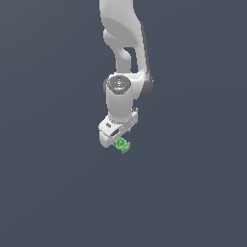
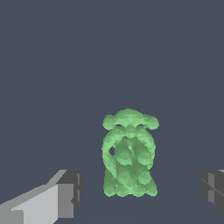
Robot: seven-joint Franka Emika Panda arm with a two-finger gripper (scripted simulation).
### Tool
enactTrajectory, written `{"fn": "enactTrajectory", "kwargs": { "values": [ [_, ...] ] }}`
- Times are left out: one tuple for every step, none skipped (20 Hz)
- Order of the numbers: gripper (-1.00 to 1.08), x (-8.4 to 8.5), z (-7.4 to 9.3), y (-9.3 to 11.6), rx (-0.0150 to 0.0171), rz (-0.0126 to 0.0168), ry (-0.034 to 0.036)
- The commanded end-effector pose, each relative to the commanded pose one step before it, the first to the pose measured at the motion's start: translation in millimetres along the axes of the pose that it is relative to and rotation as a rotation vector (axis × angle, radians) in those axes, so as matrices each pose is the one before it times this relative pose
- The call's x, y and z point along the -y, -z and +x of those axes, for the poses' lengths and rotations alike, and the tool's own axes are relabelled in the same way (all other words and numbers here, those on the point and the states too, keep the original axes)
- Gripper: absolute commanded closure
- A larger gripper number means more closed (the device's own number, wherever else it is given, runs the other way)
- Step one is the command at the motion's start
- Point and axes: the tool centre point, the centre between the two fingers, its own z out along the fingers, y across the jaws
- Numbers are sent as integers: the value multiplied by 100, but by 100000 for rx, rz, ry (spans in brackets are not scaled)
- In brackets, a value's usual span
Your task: Pick up the object and move it to a goal position.
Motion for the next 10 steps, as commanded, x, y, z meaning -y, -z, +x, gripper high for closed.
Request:
{"fn": "enactTrajectory", "kwargs": {
  "values": [
    [-92,24,-3,-56,-32,17,763],
    [-92,-11,0,28,28,-2,-457],
    [-92,-1,-2,-39,0,0,0],
    [-92,-2,-7,-116,0,0,0],
    [-92,17,10,-193,-3,1,49],
    [-92,-4,-17,-270,0,0,0],
    [-92,16,-1,-345,-4,2,49],
    [-92,16,-6,-419,-4,2,49],
    [-92,16,-12,-491,-4,3,49],
    [-92,24,-9,-561,-6,4,69]
  ]
}}
